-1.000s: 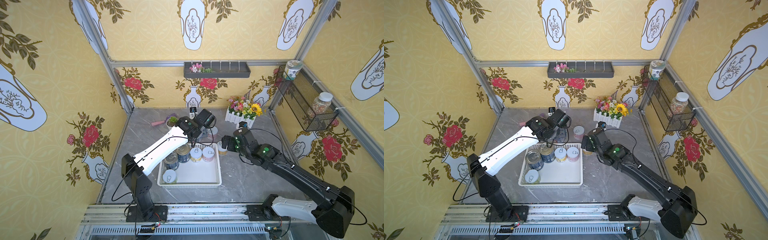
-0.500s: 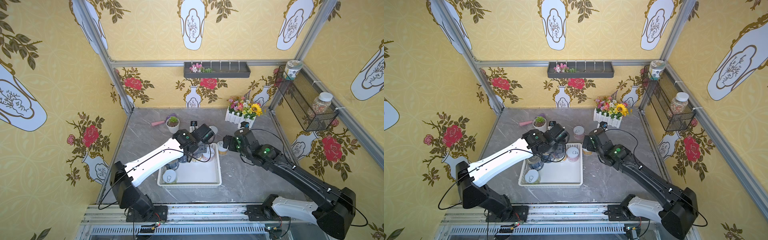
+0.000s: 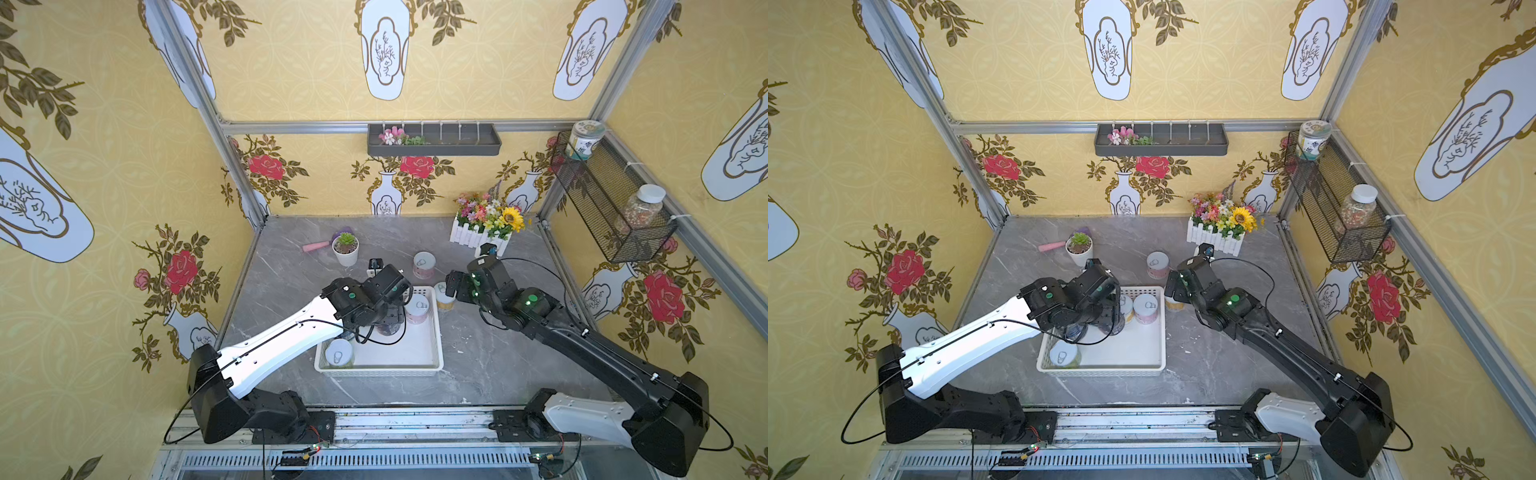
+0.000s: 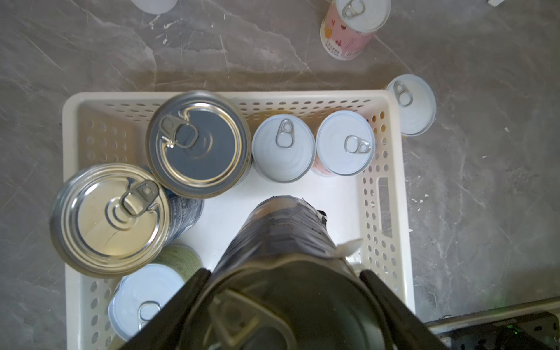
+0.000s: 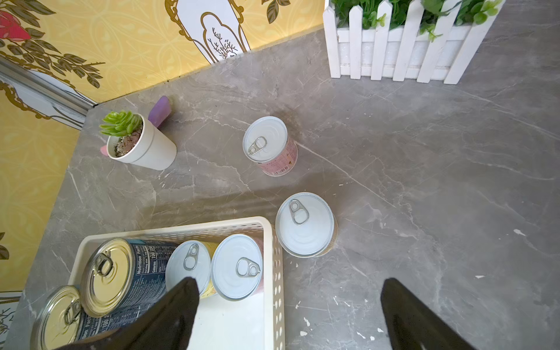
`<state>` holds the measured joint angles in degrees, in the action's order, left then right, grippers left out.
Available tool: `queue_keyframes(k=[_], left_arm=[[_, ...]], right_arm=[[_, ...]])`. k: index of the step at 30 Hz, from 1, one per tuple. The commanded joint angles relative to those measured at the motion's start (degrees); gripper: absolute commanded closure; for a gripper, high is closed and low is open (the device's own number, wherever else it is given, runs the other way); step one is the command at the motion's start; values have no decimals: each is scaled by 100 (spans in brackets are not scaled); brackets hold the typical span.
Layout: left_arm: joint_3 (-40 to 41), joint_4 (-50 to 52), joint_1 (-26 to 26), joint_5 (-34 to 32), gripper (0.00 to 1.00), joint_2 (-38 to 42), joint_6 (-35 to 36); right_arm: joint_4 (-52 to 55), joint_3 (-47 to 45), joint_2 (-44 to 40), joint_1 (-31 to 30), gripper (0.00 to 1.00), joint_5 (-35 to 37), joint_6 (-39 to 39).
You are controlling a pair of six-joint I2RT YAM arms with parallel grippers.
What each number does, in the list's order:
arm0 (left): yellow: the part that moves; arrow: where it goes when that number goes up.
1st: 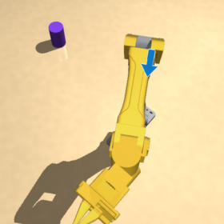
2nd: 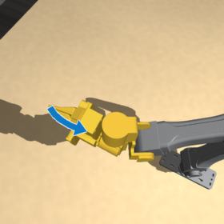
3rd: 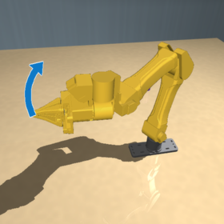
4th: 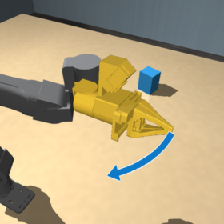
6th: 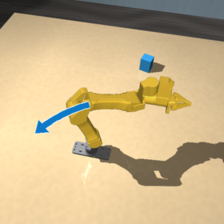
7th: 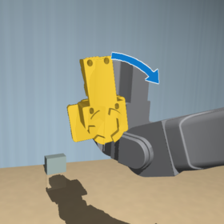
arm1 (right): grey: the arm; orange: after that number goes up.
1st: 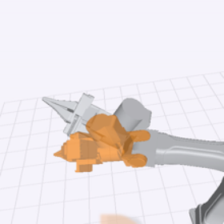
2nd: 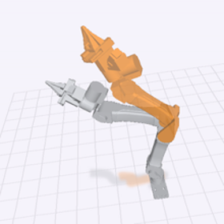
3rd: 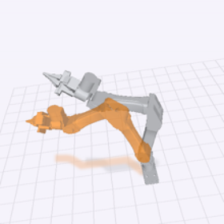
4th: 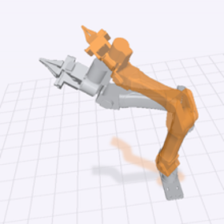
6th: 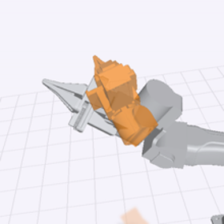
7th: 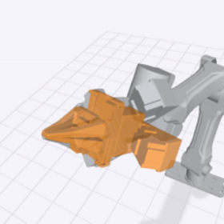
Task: Put the canned food in the basket
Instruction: Place the canned food in the basket.
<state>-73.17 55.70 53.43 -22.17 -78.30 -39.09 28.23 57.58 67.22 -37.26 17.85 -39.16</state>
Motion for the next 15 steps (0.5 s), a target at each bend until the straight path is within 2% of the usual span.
queue_keyframes(k=[1, 15], left_arm=[[213, -307, 4, 55, 22, 110, -90], [903, -420, 8, 100, 22, 160, -162]], right_arm=[[-205, 25, 40, 4, 3, -71, -30], [-203, 36, 106, 26, 3, -113, -23]])
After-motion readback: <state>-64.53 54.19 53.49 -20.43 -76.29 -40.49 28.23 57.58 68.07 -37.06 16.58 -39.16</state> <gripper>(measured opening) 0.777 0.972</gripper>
